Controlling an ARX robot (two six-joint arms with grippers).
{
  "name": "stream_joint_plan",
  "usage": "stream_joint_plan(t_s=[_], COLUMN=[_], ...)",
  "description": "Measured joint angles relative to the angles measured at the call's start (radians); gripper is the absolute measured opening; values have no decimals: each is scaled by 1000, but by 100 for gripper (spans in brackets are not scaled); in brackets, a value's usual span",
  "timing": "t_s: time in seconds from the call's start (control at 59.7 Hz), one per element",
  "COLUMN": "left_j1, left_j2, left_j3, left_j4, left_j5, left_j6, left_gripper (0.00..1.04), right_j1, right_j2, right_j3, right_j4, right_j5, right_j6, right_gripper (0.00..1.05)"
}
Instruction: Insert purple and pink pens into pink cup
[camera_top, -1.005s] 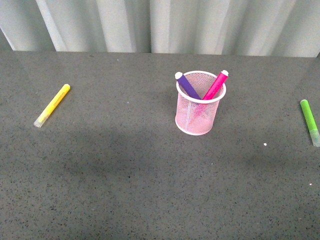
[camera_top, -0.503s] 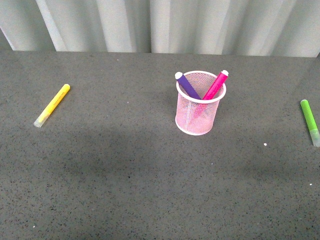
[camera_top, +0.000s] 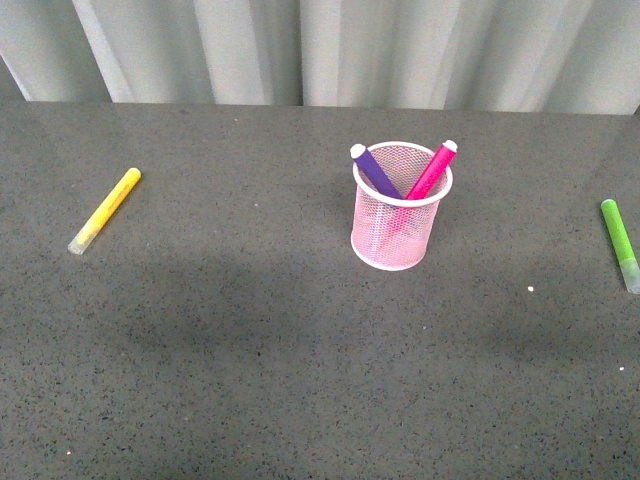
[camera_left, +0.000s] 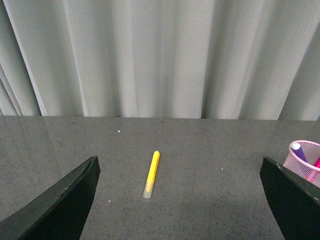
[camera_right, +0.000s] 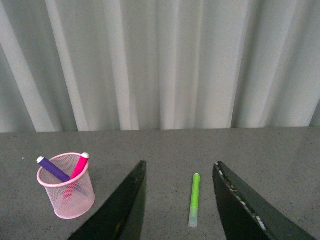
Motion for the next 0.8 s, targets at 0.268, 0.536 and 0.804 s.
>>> stream_joint_plan(t_s=[0.268,0.536,0.804], left_j1=[0,0,0], left_j2=[0,0,0], left_j3=[0,0,0], left_j4=[0,0,0], left_j5=[0,0,0], left_j6=[0,0,0], left_gripper=[98,98,98], right_j1=[0,0,0], right_j2=[0,0,0], right_j3=[0,0,0], right_j4=[0,0,0], right_j5=[0,0,0], right_j6=[0,2,2], right_gripper=[95,98,98])
